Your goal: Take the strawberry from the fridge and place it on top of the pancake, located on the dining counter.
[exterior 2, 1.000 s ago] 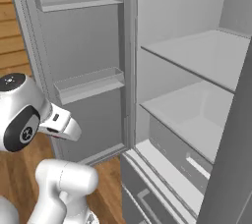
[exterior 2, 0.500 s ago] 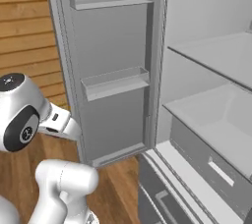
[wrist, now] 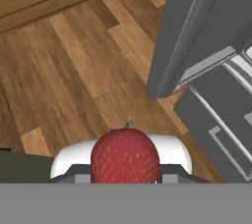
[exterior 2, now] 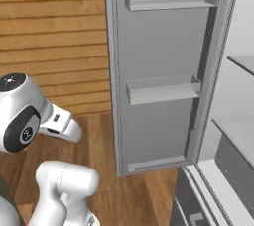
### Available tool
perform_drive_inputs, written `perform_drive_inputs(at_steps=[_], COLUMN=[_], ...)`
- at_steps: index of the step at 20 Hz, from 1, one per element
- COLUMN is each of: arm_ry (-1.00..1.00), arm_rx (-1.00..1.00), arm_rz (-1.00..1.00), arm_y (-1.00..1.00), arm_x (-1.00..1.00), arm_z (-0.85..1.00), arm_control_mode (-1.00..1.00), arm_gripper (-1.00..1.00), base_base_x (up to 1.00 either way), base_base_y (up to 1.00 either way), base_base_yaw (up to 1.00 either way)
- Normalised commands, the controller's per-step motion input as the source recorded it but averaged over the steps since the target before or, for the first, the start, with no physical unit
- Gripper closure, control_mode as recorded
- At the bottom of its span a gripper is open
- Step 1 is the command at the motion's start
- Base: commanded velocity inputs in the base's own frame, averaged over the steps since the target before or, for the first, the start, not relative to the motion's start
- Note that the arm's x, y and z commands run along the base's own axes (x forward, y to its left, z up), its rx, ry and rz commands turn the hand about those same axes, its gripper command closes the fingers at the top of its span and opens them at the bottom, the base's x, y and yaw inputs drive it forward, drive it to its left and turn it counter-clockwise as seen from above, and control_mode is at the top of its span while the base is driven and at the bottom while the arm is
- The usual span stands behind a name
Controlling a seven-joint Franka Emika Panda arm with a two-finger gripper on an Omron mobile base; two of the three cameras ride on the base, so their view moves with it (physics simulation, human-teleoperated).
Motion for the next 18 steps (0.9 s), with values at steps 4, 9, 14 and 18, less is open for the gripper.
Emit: perform_drive_inputs(at_steps=[4,9,14,18], arm_ry=[0.0,0.0,0.0,0.0], arm_rx=[0.0,0.0,0.0,0.0], arm_rz=[0.0,0.0,0.0,0.0], arm_y=[0.0,0.0,0.0,0.0], arm_x=[0.0,0.0,0.0,0.0], arm_z=[0.0,0.0,0.0,0.0], arm_control_mode=[1.0,1.0,1.0,1.0], arm_gripper=[1.0,1.0,1.0,1.0], base_base_x=[-0.71,-0.23,0.35,0.89], base_base_y=[0.6,0.5,0.01,0.26], base_base_yaw=[0.73,0.66,0.26,0.17])
